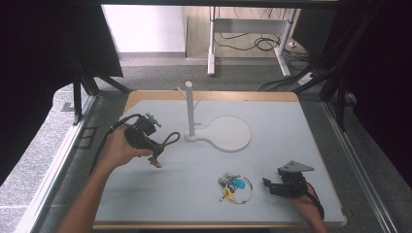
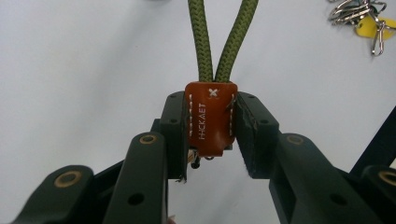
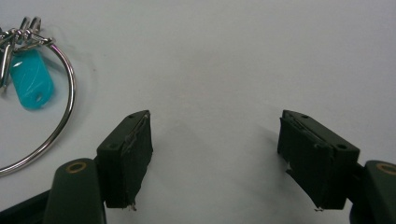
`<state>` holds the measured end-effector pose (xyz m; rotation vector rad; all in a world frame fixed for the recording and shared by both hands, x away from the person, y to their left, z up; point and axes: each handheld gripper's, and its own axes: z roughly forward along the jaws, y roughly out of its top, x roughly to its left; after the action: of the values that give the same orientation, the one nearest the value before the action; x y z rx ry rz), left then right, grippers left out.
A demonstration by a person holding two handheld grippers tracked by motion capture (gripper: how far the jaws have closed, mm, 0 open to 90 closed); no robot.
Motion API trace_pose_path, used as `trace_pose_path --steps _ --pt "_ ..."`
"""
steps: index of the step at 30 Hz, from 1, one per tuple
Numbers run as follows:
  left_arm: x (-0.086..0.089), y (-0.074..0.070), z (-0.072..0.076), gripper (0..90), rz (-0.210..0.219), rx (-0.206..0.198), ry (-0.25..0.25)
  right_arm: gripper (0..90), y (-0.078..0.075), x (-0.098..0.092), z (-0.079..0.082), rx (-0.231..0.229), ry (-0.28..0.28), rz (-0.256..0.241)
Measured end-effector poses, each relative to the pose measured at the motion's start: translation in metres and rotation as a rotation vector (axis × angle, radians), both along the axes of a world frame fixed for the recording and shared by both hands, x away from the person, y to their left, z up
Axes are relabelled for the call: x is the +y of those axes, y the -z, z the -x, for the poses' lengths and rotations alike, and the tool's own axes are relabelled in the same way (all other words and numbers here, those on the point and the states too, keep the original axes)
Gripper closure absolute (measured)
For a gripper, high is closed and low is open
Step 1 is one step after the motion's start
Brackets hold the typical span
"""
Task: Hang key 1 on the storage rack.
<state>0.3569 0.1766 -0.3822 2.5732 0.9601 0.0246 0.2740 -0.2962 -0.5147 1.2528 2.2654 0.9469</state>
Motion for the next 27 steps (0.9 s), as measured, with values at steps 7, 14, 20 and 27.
trace_pose_path --steps 7,14,20,27 --pt "-0.005 -0.011 -0.002 66.3 -0.004 -0.024 -0.001 26.7 -0.006 -0.002 0.001 -0.02 0.007 -0.014" --pt "-0.012 -0.019 -0.003 66.3 -0.006 -0.035 0.003 26.7 -0.011 -0.006 0.003 -0.038 0.013 -0.036" --pt "-0.018 -0.024 -0.008 66.3 -0.012 -0.041 0.001 26.7 -0.013 -0.006 0.003 -0.048 0.012 -0.041" --pt "-0.024 -0.032 -0.013 66.3 -0.011 -0.054 -0.004 26.8 -0.016 -0.008 0.004 -0.057 0.021 -0.049"
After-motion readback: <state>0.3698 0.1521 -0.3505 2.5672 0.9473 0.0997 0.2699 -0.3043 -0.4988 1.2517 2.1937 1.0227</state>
